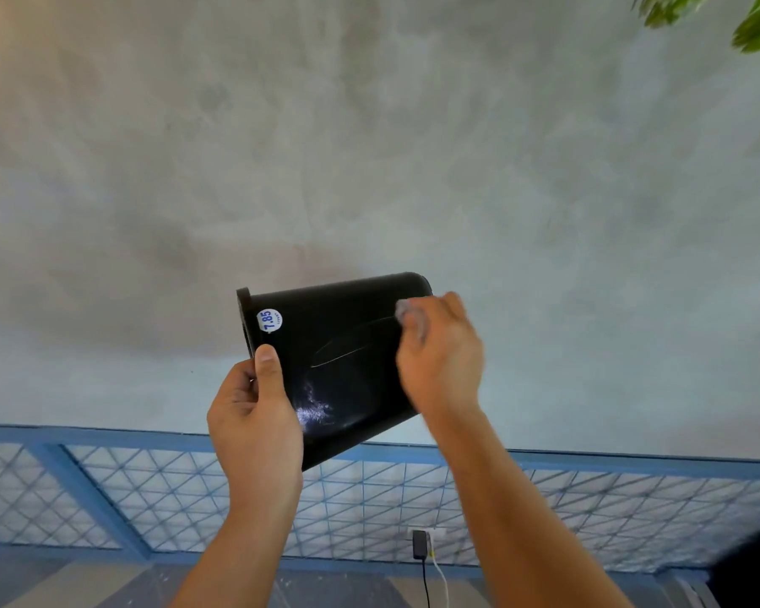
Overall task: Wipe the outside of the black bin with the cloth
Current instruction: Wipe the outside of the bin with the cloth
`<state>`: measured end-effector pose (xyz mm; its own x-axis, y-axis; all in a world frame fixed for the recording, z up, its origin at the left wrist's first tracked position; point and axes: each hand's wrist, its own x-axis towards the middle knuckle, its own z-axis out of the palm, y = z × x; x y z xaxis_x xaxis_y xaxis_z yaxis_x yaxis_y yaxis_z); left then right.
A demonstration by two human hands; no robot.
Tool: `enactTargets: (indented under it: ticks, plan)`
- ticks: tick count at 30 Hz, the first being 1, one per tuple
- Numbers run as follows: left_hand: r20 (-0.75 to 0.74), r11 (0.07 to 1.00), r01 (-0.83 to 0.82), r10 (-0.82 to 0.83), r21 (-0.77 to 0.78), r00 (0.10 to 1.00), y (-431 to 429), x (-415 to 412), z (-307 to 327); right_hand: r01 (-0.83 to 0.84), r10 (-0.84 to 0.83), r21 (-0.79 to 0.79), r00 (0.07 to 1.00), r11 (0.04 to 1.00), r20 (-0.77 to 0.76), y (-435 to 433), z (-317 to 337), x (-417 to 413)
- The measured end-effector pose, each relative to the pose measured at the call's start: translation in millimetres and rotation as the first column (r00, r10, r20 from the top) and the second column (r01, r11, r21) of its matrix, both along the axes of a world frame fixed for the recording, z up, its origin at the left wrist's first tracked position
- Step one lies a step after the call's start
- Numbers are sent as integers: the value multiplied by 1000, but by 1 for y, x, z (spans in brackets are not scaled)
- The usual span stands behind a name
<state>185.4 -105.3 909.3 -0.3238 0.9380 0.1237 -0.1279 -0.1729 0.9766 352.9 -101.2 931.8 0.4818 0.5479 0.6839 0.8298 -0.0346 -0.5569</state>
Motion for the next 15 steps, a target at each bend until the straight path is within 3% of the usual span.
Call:
enactTargets:
  ticks: [2,5,7,11,13,15]
  plan:
    - [-17,1000,-5,6,30,1000,-1,2,2,-171,166,26,976,985,143,-1,-1,-46]
    - [9,999,-17,17,31,1000,-1,-2,2,-365,378,-100,870,925,316,-25,-11,-91]
    - [29,1000,-6,6,6,1000,2,-8,1,-346,363,-112,889,932,280,-32,-14,-66]
    - [-74,1000,-14,16,20,997,-1,-7,3,-72,67,26,985,997,158,-17,-10,1]
    - [-105,998,-38,43,45,994,-1,-5,5,-151,142,15,955,988,261,-17,-7,-28]
    - [-111,997,-68,72,38,991,3,-8,1,-303,307,-75,864,950,399,-29,-15,-67]
